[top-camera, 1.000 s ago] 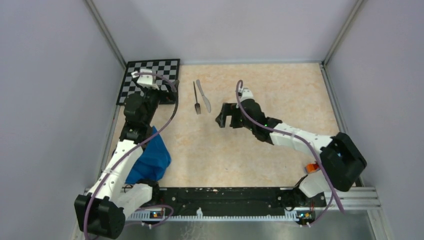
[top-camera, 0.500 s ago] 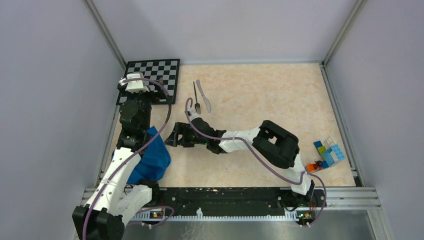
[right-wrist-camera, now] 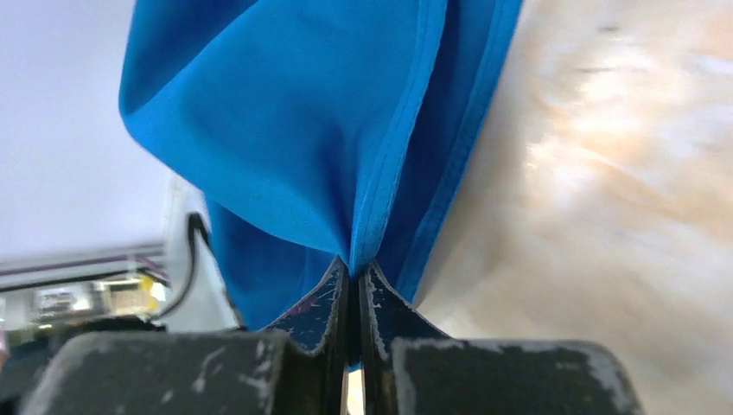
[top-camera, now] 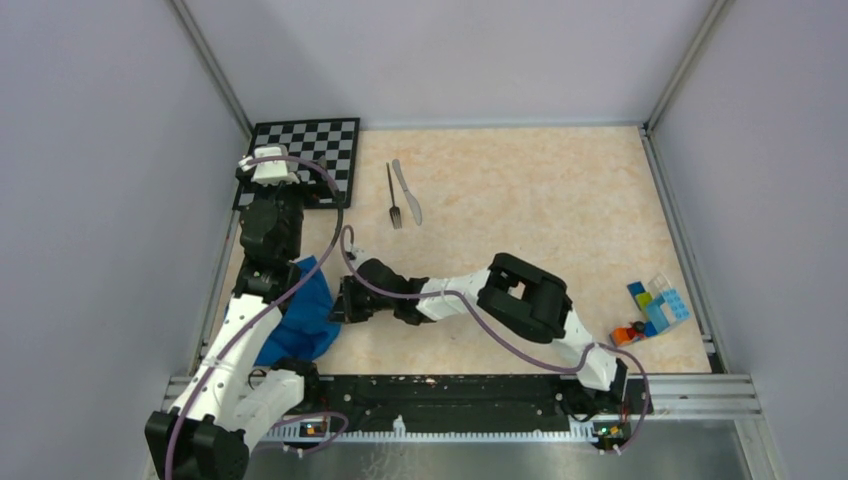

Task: Fold the napkin into a case and place the utensils inside
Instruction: Move the crumpled napkin to the center of the board.

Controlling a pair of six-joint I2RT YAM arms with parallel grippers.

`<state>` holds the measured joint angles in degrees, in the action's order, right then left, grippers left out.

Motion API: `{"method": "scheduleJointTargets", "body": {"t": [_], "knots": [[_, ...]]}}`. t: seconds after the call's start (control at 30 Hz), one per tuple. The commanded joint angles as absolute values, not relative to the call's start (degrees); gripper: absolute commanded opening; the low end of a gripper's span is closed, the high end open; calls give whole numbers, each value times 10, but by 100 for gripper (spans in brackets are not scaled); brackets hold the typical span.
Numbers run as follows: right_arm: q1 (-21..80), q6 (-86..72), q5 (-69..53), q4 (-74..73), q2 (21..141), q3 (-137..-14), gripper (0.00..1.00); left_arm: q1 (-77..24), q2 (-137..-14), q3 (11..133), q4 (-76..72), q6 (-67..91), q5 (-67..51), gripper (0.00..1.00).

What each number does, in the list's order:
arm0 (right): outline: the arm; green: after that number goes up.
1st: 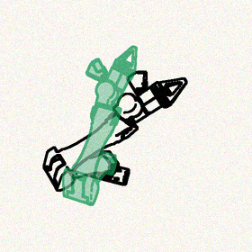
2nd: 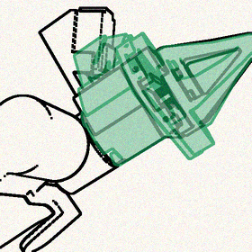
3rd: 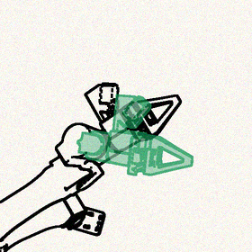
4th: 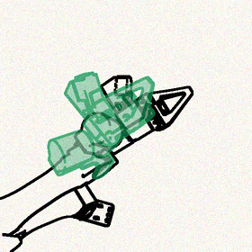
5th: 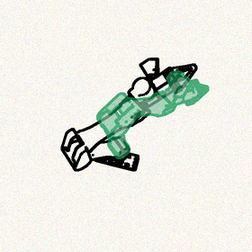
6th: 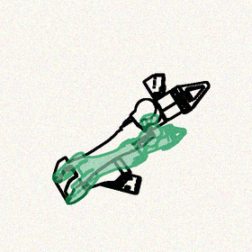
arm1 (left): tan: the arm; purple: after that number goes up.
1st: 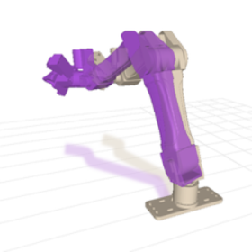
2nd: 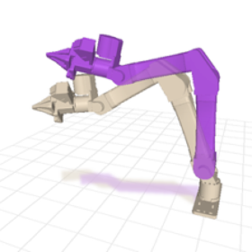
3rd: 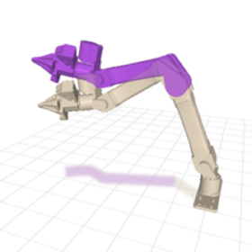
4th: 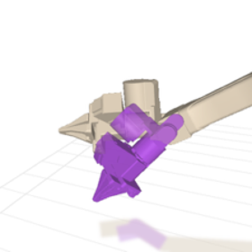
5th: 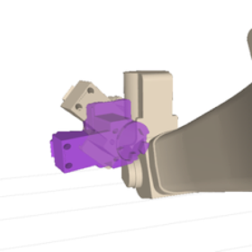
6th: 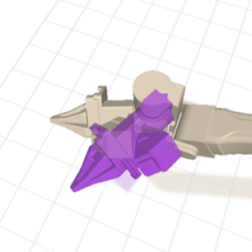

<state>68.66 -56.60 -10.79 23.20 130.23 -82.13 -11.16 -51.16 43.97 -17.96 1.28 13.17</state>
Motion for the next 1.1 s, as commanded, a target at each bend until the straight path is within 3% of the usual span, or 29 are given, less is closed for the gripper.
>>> {"method": "scheduleJointTargets", "body": {"t": [0.0, 0.27, 0.5, 0.6, 0.73, 0.87, 0.97, 1.03, 1.07], "knots": [[646, -446, -93, 189, 1172, -759, 0, -112, -512, 437, -200, 5, 136, 99], [498, -254, -84, 69, 880, -492, 0, -112, -526, 443, -193, 5, 107, 99], [466, -173, 231, -207, 690, -461, 0, -114, -570, 469, -170, 21, 32, 99], [466, -174, 271, -272, 658, -504, 0, -114, -581, 472, -169, 24, 9, 99], [481, -154, 221, -301, 676, -586, 0, -115, -583, 455, -188, 20, 21, 99], [531, -115, -7, -258, 761, -670, 0, -115, -586, 455, -186, 14, 35, 99], [515, -209, -363, -65, 792, -648, 29, -115, -588, 454, -187, 28, 69, 99], [498, -316, -416, 103, 779, -587, 53, -115, -593, 457, -180, 26, 76, 99], [487, -336, -407, 129, 775, -570, 60, -115, -594, 459, -177, 26, 75, 99]]}}
